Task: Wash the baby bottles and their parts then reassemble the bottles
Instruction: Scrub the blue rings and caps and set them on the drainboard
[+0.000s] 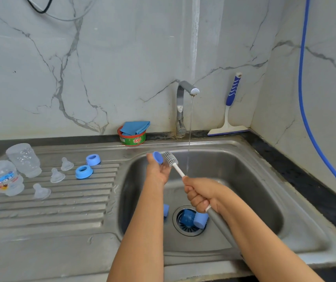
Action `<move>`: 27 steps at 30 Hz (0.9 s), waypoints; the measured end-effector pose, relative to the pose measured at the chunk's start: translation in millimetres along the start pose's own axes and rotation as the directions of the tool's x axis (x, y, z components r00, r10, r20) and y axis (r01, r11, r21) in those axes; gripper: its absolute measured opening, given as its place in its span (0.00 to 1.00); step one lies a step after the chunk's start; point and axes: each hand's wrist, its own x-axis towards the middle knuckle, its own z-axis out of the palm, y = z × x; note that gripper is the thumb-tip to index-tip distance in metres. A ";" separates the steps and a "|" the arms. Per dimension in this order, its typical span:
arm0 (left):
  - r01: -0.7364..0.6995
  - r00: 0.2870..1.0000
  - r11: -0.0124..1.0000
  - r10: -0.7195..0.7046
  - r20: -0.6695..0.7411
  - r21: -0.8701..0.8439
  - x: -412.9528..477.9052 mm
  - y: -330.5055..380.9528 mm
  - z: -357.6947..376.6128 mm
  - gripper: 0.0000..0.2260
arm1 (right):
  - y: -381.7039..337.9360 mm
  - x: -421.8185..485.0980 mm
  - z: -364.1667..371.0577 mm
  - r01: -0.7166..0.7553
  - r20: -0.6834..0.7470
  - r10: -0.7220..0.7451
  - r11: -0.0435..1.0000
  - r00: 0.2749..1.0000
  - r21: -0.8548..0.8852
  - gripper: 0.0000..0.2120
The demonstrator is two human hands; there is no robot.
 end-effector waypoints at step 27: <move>0.300 0.934 0.932 -0.330 0.137 0.204 -10.4 0.1 2.1 0.22 | 4.1 -9.0 12.6 0.088 0.073 -0.101 0.983 0.992 0.162 0.21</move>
